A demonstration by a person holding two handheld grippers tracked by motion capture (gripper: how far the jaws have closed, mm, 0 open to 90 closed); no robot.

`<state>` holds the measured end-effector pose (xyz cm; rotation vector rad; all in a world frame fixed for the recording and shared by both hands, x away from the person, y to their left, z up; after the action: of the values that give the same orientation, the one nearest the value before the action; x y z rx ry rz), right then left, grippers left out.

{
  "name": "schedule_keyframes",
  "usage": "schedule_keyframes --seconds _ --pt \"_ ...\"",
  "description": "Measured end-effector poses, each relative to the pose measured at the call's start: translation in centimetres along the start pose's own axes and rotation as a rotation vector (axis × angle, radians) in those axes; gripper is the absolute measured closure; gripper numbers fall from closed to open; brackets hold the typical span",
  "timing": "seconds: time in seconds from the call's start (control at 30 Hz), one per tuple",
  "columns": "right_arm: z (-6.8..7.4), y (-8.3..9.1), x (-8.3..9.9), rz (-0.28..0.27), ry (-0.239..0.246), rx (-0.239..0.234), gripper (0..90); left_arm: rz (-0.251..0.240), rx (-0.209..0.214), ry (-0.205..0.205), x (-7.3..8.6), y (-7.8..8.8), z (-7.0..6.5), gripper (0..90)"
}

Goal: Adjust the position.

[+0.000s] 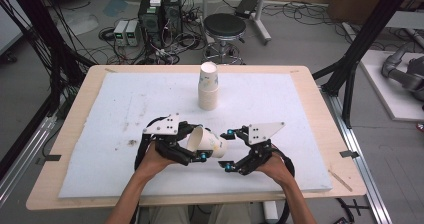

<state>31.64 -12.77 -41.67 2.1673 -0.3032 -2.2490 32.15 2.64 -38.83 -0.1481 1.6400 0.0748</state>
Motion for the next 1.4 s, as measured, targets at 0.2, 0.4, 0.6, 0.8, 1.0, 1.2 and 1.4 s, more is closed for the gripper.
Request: schedule_keyframes --seconds 0.2,0.4,0.6,0.8,1.0,1.2,1.4 --pt "-0.9 0.9 0.9 0.039 -0.008 0.126 17.1 0.120 -0.060 -0.027 -0.3 0.9 1.2 31.0" --pt "-1.8 2.6 2.1 0.045 -0.023 0.263 17.1 0.240 -0.109 -0.054 -0.8 2.0 3.0 31.0" --pt "-2.4 4.0 3.5 0.057 -0.055 0.347 17.1 0.351 -0.146 -0.073 -0.8 2.8 4.8 31.1" --pt "-3.1 5.2 4.4 0.062 -0.065 0.417 17.1 0.454 -0.170 -0.092 -0.9 3.7 6.1 31.0" --pt "-3.8 6.1 5.4 0.069 -0.087 0.471 17.1 0.529 -0.180 -0.087 -0.7 4.4 7.4 31.0" --pt "-4.3 7.0 6.0 0.069 -0.095 0.527 17.1 0.603 -0.196 -0.094 -0.4 5.0 8.6 31.0" --pt "-4.8 7.8 7.1 0.085 -0.109 0.600 17.1 0.636 -0.209 -0.075 -0.3 5.4 9.3 31.0"
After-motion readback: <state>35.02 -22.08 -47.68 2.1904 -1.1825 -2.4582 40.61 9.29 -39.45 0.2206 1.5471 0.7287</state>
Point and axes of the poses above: each handheld gripper's, and its own axes: y roughly backward along the jaws, x roughly out of its underside, z roughly to its left, the point moved 7 cm from there along -y, roughly forward along the jaws, and after that the axes turned 14 degrees about -z, right-handed, at the moved point
